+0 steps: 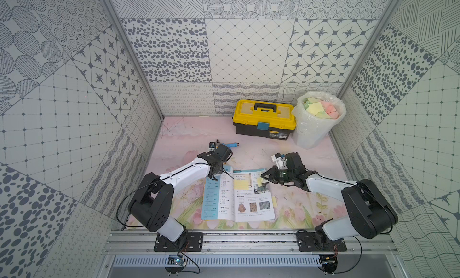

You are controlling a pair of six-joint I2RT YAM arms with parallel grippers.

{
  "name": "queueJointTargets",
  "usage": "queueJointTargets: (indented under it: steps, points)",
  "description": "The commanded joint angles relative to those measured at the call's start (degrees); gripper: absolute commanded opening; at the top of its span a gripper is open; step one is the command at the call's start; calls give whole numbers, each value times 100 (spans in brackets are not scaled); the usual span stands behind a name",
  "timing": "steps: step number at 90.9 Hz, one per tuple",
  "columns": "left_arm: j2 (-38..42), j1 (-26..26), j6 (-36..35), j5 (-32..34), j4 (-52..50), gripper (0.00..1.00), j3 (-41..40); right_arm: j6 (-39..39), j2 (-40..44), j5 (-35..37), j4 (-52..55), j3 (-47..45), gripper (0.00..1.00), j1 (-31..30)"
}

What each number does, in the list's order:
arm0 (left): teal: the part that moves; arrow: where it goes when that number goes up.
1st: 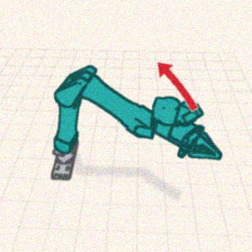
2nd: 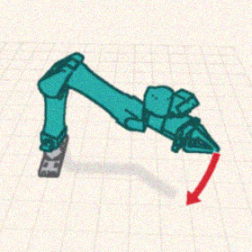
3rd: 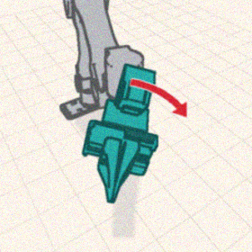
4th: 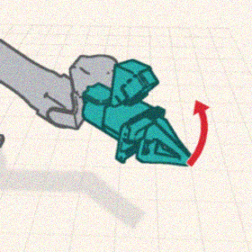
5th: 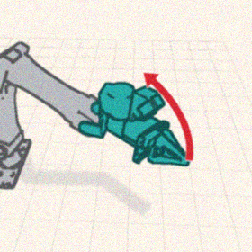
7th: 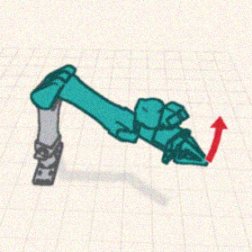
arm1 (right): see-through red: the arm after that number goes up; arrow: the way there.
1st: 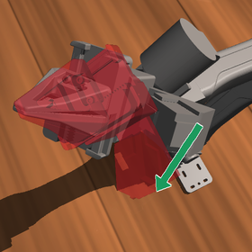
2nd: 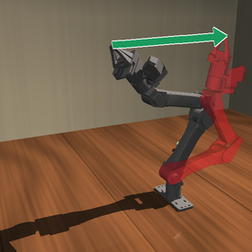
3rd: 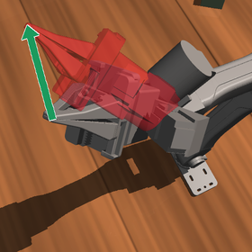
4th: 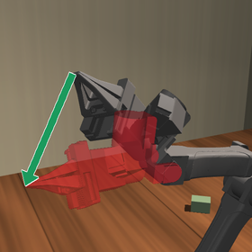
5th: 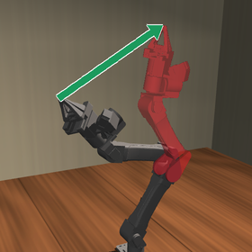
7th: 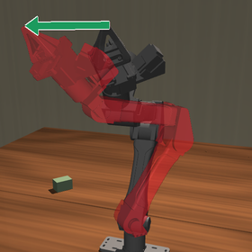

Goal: Peel off the used sticky note
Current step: Open the book at the center of the board.

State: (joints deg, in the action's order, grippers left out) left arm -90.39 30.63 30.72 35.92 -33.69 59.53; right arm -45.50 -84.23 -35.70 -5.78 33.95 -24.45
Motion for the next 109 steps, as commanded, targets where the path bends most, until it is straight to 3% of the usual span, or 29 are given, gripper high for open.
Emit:
queueJointTargets:
  steps: [1,19,26,48,69,77,109]
  points:
    - [82,-77,310,1067,-678,40,140,80,-3,37,-99,58,0,-32]
    - [803,-55,399,445,-519,62,-16,85,-31,46,-81,76,0,-27]
    - [1120,-54,269,-89,-262,64,-106,84,-16,66,-61,70,0,-29]
    - [1566,71,-192,-2636,1079,62,-395,69,-6,143,23,57,0,-24]
    - [1033,487,-52,-4772,2625,51,-808,-58,44,329,109,-3,0,-25]
    - [644,678,125,-5306,3135,46,-867,-129,42,390,128,-35,0,-24]
    - [-682,1209,509,-5909,3663,25,-552,-813,-40,455,-241,-246,0,-10]
